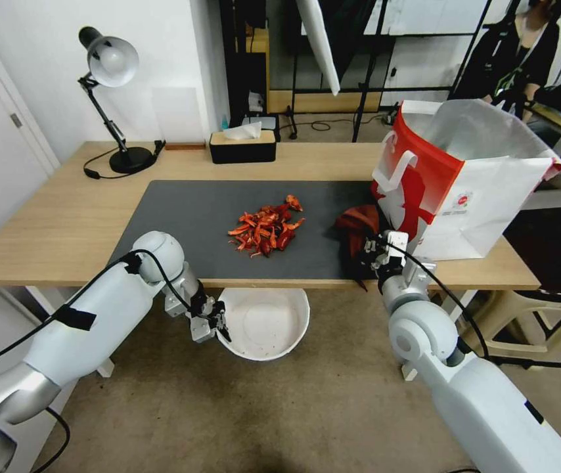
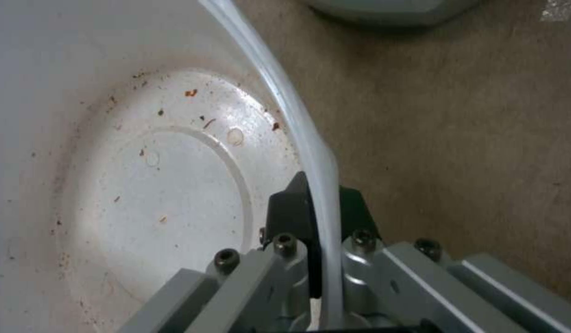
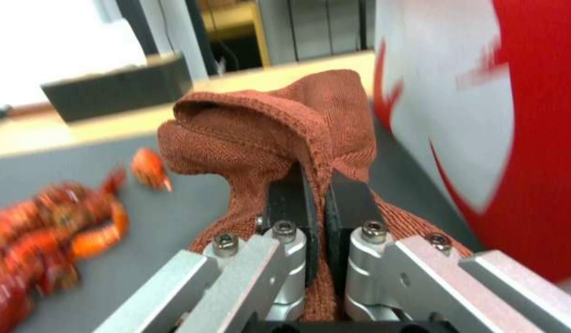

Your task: Sweep shrimp from table into container with towel, then put container into takeout bag.

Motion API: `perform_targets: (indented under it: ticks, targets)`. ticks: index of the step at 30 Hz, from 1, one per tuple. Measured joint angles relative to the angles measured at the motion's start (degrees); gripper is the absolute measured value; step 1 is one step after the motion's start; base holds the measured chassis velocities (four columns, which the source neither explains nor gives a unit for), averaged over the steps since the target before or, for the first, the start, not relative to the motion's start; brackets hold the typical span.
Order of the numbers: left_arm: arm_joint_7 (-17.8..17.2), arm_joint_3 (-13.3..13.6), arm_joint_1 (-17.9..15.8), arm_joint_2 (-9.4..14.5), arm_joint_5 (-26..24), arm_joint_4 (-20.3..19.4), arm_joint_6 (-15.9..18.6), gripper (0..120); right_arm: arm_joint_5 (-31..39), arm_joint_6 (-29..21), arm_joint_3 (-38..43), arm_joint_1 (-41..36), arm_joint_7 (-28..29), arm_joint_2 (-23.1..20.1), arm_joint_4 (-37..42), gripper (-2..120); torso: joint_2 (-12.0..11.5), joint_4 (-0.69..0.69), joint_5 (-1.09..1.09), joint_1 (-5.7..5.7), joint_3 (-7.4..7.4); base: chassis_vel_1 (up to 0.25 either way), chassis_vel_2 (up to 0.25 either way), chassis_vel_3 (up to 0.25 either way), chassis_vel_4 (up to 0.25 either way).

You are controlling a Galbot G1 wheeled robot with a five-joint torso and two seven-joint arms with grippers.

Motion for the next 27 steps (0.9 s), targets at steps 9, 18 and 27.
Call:
perform_targets:
  ticks: [9, 18, 27]
  targets:
    - [0.0, -0.3, 0.2, 0.2, 0.1, 0.0, 0.0, 0, 6.0, 6.1, -4.3, 10.0, -3.7, -6.9, -2.3, 1, 0.0, 0.01, 0.01, 0.0, 0.0, 0.0, 0.0, 0.0, 0.0]
    - [0.0, 0.0, -0.6, 0.3, 0.1, 0.7, 0.0, 0, 11.4, 6.5, -7.6, 18.9, -5.8, -9.5, -6.1, 1, 0.0, 0.0, 0.01, 0.01, 0.0, 0.0, 0.0, 0.0, 0.0]
    - [0.0, -0.1, -0.4, 1.0, -0.1, 0.7, 0.0, 0, 18.2, 7.0, -12.6, 27.8, -13.8, -10.0, -12.3, 1, 0.0, -0.01, 0.0, 0.01, 0.0, 0.0, 0.0, 0.0, 0.0]
